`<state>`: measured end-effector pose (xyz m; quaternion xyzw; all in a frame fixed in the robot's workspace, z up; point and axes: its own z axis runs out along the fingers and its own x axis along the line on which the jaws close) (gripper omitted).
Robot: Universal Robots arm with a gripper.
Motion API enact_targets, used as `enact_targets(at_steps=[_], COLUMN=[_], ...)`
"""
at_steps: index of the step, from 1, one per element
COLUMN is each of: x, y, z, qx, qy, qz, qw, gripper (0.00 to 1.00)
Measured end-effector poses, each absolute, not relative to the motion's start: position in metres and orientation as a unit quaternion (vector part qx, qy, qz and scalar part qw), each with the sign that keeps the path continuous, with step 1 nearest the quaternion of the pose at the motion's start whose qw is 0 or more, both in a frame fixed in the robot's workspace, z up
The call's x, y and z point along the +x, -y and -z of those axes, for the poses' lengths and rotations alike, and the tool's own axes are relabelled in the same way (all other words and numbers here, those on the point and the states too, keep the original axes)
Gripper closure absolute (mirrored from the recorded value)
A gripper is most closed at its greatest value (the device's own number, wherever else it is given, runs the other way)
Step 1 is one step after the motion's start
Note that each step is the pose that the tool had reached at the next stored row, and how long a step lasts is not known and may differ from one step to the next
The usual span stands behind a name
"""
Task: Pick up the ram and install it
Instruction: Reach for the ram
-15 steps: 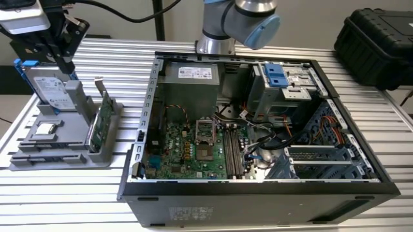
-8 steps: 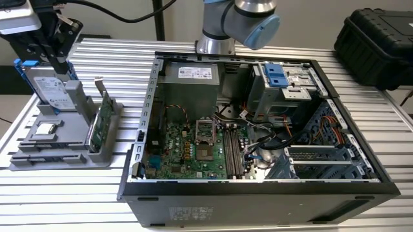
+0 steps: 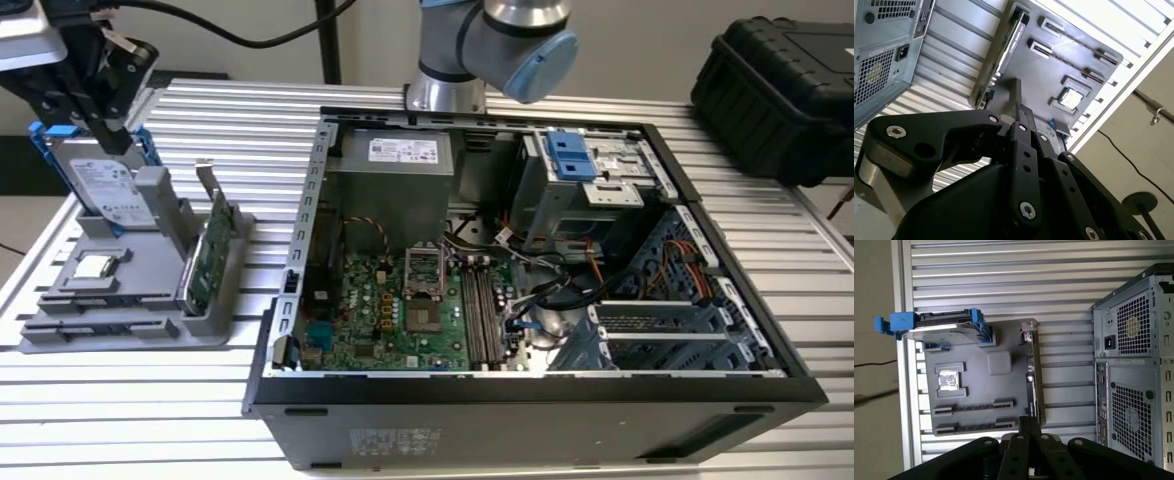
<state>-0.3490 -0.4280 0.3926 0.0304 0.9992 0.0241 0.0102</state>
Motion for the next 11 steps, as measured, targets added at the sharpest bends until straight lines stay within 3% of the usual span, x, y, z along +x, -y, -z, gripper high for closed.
enact_targets(at_steps=[11], x=[-0.362], y=[0.43], z=[-0.393], qx=[0.03], qy=[-0.999], qz=[-0.024], qw=[0.01], gripper=[1.0])
